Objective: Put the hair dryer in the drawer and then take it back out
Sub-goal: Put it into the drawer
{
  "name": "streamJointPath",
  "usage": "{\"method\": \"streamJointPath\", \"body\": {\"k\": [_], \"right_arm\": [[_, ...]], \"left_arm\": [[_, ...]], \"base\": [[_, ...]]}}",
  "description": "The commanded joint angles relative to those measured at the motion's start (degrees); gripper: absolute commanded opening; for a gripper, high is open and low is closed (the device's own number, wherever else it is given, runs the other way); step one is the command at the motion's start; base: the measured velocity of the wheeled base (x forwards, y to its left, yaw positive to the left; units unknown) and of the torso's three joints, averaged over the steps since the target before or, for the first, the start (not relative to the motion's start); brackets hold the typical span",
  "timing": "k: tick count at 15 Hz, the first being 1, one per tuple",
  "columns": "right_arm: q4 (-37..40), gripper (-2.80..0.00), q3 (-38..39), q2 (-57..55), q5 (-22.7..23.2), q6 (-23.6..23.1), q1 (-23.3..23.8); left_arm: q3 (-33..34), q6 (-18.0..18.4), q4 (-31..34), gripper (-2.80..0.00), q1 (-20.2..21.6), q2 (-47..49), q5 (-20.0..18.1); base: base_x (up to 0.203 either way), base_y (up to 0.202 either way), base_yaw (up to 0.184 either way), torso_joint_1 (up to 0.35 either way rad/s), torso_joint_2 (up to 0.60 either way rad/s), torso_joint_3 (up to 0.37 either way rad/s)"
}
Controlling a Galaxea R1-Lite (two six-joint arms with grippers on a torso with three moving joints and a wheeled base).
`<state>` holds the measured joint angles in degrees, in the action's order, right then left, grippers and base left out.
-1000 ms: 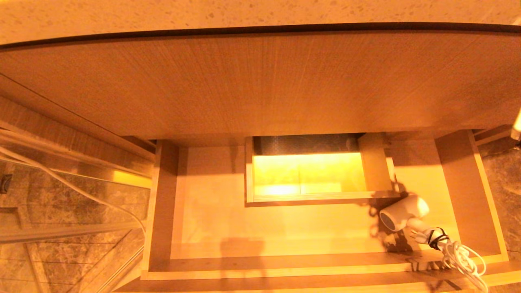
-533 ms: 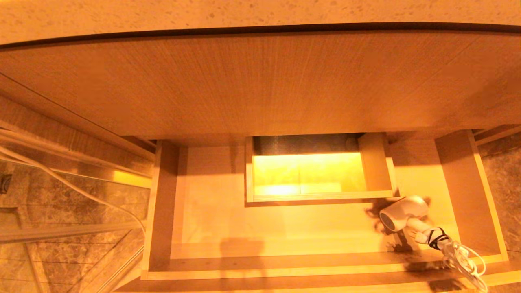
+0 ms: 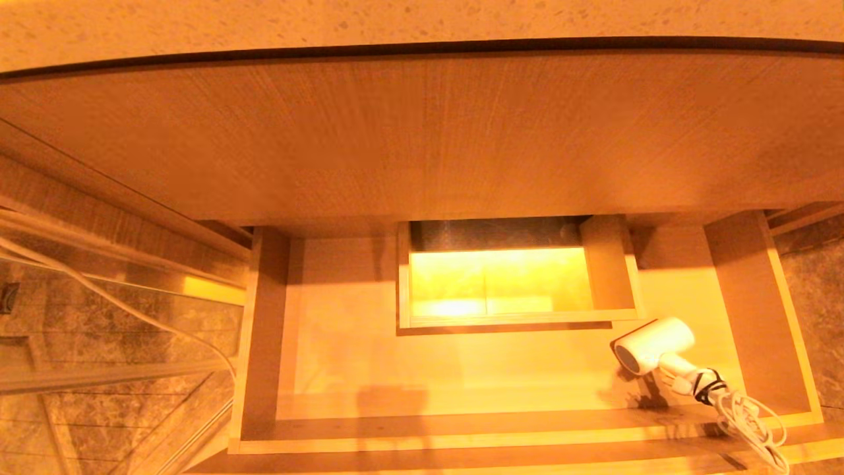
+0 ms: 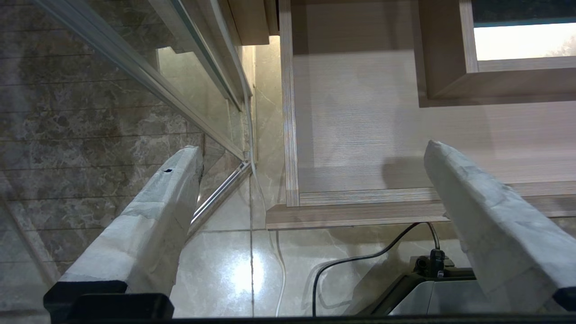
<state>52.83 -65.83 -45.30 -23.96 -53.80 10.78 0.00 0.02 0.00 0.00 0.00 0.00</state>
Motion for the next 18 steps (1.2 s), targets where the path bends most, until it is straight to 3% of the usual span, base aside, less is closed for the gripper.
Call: {"method": "streamJointPath", "body": {"k": [1,3,7,12,18], "right_arm": [[4.61,0.0,0.21,0.97,2.02,-0.33,-0.14],[9.6,0.0,0.11,0.76,5.18,-0.19,-0.21],[12.7,0.0,1.6,-0.67,7.16,2.96,-0.41],[12.63,0.0,1.75,-6.45,10.91,4.07,-0.76],[7.87,0.0,1.86,-17.9,11.47,6.78,-3.33]], "left_arm": [[0.0,-0.02,0.0,0.0,0.0,0.0,0.0],[0.0,-0.02,0.0,0.0,0.0,0.0,0.0],[0.0,-0.02,0.0,0.0,0.0,0.0,0.0],[0.0,-0.02,0.0,0.0,0.0,0.0,0.0],[0.0,-0.02,0.0,0.0,0.0,0.0,0.0]], "base": [[0.0,0.0,0.0,0.0,0.0,0.0],[0.0,0.0,0.0,0.0,0.0,0.0],[0.0,0.0,0.0,0.0,0.0,0.0],[0.0,0.0,0.0,0.0,0.0,0.0],[0.0,0.0,0.0,0.0,0.0,0.0]]}}
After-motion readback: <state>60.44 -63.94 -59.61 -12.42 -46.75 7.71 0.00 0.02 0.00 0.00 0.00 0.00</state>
